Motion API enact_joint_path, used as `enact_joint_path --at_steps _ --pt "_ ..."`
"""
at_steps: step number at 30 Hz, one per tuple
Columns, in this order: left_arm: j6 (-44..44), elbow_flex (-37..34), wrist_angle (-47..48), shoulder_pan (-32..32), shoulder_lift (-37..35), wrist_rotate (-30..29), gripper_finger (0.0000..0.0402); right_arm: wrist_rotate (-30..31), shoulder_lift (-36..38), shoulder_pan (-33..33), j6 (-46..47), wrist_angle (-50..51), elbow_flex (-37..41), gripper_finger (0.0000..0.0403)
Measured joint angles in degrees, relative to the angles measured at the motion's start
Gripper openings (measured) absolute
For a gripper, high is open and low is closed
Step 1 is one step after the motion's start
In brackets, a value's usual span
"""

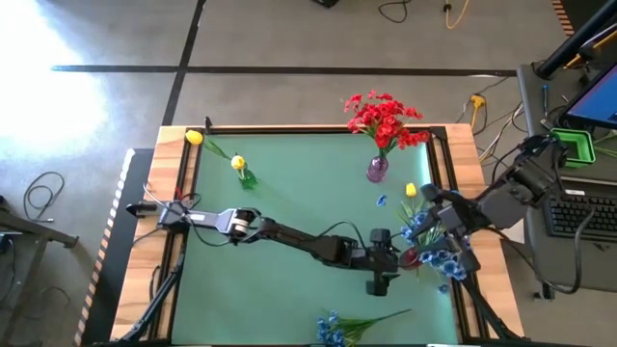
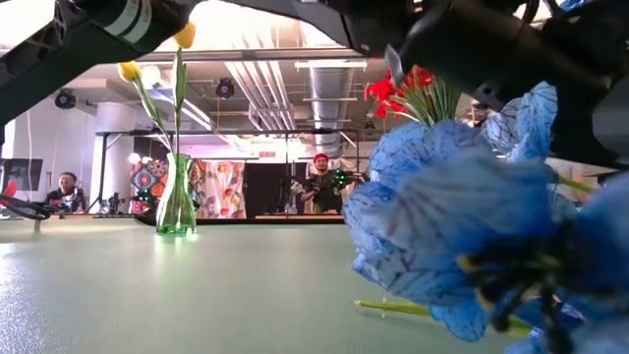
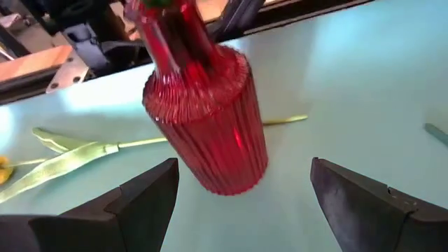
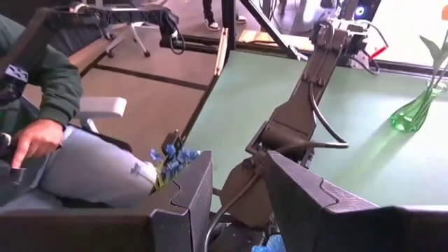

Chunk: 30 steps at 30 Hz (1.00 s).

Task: Sort flowers into vase by color
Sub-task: Put the blue flower into the red vase

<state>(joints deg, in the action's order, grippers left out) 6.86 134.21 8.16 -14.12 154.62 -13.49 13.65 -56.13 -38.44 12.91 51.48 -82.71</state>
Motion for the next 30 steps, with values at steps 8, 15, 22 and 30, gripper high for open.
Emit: enact_joint_path --at_steps 8,15,22,30 --pt "1.32 -0.02 11.93 -1.42 -2.75 -0.12 0.0309 1.43 -3.55 -0.07 0.55 5.58 -8.59 0.0125" --pt "1.47 -0.43 15.07 -3.77 -6.76 -2.86 0.0309 2.86 -6.30 -0.07 0.38 10.89 -15.54 0.0125" --pt "1.56 -11.15 6.71 -8.27 -15.62 -12.95 0.0309 2.95 -6.58 -3.82 -2.11 14.19 -20.62 0.0125" --pt "-3.47 -37.09 -7.98 -13.08 -31.07 -28.42 0.0309 11.33 -6.54 -11.81 -1.23 13.60 -19.14 0.0125"
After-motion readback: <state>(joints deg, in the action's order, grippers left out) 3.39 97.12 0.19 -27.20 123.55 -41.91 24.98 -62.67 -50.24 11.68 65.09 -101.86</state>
